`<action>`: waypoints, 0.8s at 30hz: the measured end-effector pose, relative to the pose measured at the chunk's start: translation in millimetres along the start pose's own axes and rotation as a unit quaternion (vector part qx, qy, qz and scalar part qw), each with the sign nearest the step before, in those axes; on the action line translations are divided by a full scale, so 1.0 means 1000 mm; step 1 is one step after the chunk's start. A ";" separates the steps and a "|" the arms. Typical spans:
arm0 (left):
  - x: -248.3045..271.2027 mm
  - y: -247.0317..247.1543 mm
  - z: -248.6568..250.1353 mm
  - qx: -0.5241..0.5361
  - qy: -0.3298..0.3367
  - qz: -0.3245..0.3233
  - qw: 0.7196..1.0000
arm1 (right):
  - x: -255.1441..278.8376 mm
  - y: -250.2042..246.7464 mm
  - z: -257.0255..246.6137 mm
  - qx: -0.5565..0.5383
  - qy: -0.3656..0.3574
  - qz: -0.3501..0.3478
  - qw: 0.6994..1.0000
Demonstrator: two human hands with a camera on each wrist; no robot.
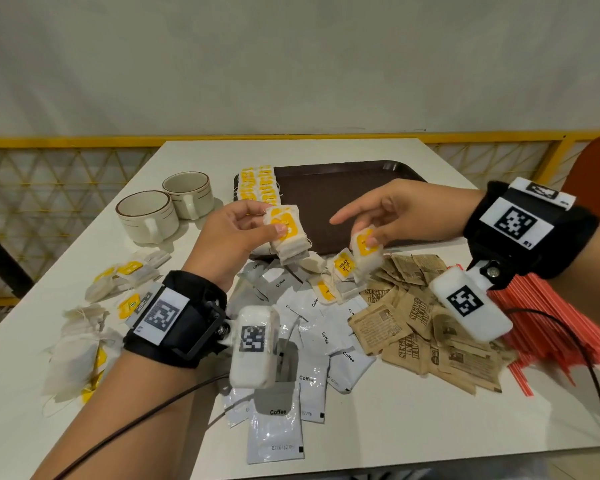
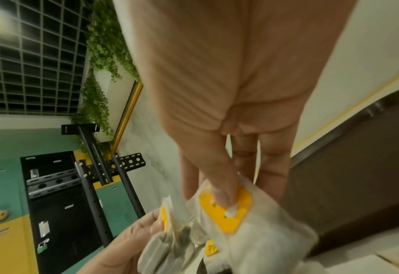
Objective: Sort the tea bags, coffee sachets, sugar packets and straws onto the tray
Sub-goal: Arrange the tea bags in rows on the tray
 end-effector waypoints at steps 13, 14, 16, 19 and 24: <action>0.000 0.001 -0.002 -0.012 -0.001 -0.005 1.000 | -0.028 0.017 0.018 0.142 0.075 -0.035 0.986; 0.000 0.001 -0.002 -0.013 -0.002 -0.005 1.000 | -0.030 0.017 0.020 0.146 0.080 -0.036 0.985; 0.000 0.001 -0.003 -0.011 -0.003 -0.004 1.000 | -0.033 0.019 0.023 0.127 0.088 -0.038 0.987; 0.000 0.001 -0.003 -0.011 -0.004 -0.005 1.000 | -0.033 0.018 0.026 0.117 0.094 -0.018 0.989; 0.000 0.002 -0.004 -0.014 -0.007 -0.005 1.000 | -0.017 0.009 0.026 0.094 0.096 -0.011 0.991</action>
Point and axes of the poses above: each hand's wrist, its own x-axis away from the middle knuckle, its own y-axis out of the palm, z = x × y, the point moved 9 cm from there along -x, towards the middle knuckle, and after that the axes turned 7 degrees about x, right-handed, at the moved point
